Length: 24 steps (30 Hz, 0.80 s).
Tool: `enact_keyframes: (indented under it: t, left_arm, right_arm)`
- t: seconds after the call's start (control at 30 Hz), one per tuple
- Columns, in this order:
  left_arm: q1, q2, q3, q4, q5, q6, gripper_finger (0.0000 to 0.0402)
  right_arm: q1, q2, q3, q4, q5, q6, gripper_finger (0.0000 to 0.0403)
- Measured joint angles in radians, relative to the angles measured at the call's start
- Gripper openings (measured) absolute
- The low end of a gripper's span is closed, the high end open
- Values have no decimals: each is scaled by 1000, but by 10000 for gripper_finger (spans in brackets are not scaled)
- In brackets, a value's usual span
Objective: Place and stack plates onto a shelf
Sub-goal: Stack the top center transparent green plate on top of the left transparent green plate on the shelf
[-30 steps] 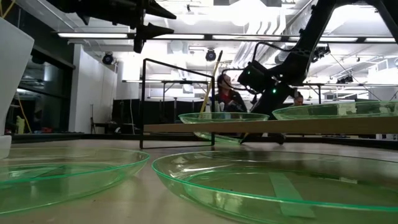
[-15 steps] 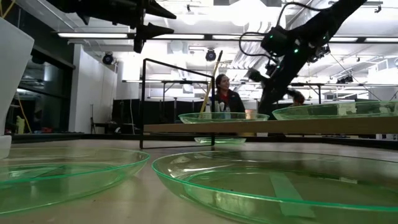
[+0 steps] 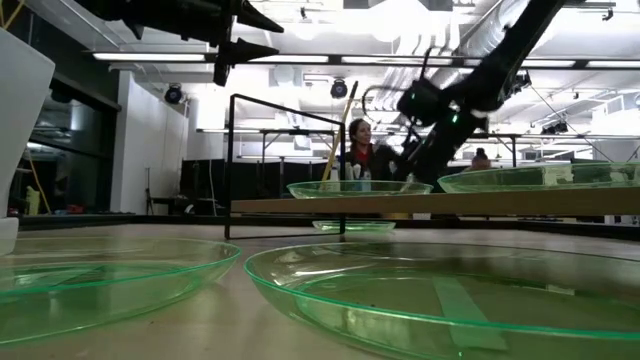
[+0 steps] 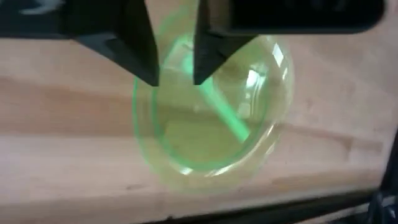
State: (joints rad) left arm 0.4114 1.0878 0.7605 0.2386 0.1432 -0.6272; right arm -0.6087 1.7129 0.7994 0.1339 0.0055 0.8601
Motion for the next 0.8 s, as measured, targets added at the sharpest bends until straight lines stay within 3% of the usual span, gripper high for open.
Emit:
enact_keyframes:
  t: [0.17,0.27,0.4,0.63,0.8]
  left_arm:
    - [0,0,0,1,0,0,161]
    - [0,0,0,1,0,0,161]
    - [0,0,0,1,-1,0,161]
    - [0,0,0,1,-2,1,161]
    - [0,0,0,1,-2,1,161]
  right_arm:
    - [-33,73,0,105,26,20,160]
    - [-32,73,1,112,100,13,182]
    - [-26,76,2,112,163,4,187]
    - [-24,40,24,140,75,-65,188]
    - [-37,-16,26,56,170,-128,188]
